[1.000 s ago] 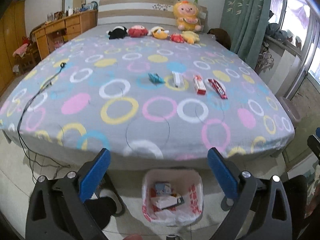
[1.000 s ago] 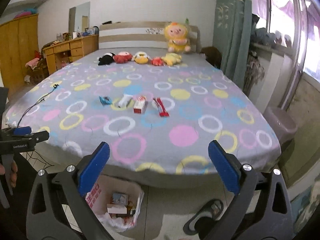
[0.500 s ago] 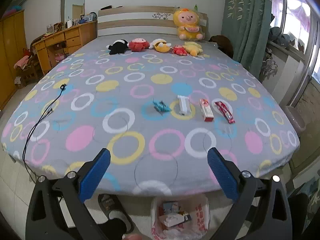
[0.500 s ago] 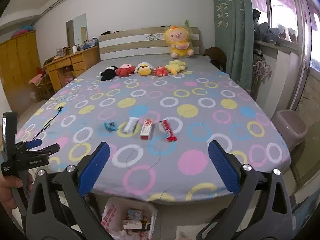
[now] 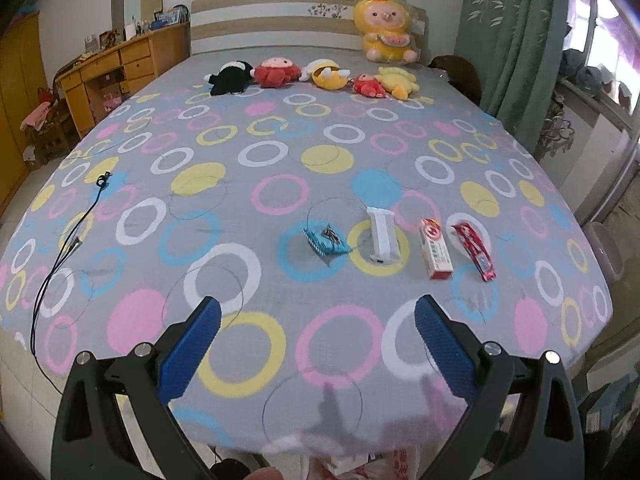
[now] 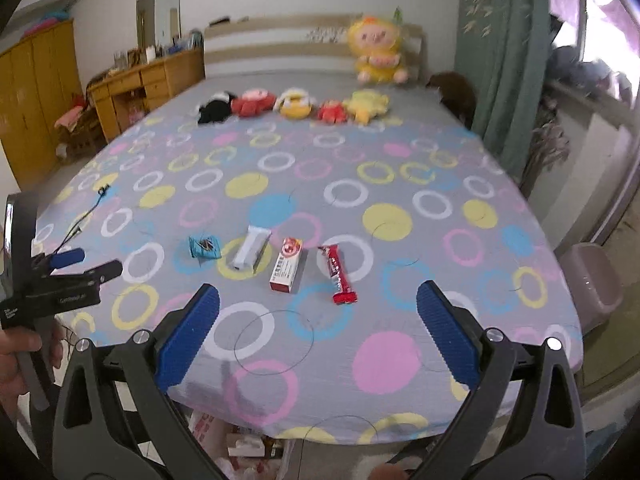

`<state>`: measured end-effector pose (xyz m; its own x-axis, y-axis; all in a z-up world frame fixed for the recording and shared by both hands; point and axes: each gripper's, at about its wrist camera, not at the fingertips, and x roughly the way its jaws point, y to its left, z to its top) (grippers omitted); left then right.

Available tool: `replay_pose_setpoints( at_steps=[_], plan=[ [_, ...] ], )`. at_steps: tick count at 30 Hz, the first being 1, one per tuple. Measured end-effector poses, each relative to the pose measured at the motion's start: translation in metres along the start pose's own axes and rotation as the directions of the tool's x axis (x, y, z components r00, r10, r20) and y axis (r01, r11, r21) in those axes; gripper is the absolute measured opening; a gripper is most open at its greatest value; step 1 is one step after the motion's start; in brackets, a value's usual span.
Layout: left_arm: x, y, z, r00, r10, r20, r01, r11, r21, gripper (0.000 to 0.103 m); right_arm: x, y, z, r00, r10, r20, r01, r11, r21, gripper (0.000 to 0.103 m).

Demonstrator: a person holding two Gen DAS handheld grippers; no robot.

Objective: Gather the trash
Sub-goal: 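Move both tools back up over the bed toward the remaining items, then grasp the red candy wrapper with the right tool while the left tool grasps the blue snack packet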

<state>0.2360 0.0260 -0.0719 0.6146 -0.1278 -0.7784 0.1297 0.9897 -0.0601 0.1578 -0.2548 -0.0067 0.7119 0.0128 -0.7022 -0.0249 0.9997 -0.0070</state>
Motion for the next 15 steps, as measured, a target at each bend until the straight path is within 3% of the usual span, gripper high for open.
replay_pose_setpoints(
  at_steps=[6,15],
  plan=[
    [0.056,-0.006,0.022,0.997,0.007,-0.072,-0.007,1.000,-0.007,0.095,0.067,-0.018,0.026,0.991,0.049,-0.123,-0.040,0.996,0.076,0.097],
    [0.142,-0.007,0.043,0.983,0.042,-0.178,-0.045,0.999,-0.009,0.095,0.164,-0.034,0.039,0.969,0.008,-0.248,0.009,0.998,0.067,0.096]
  ],
)
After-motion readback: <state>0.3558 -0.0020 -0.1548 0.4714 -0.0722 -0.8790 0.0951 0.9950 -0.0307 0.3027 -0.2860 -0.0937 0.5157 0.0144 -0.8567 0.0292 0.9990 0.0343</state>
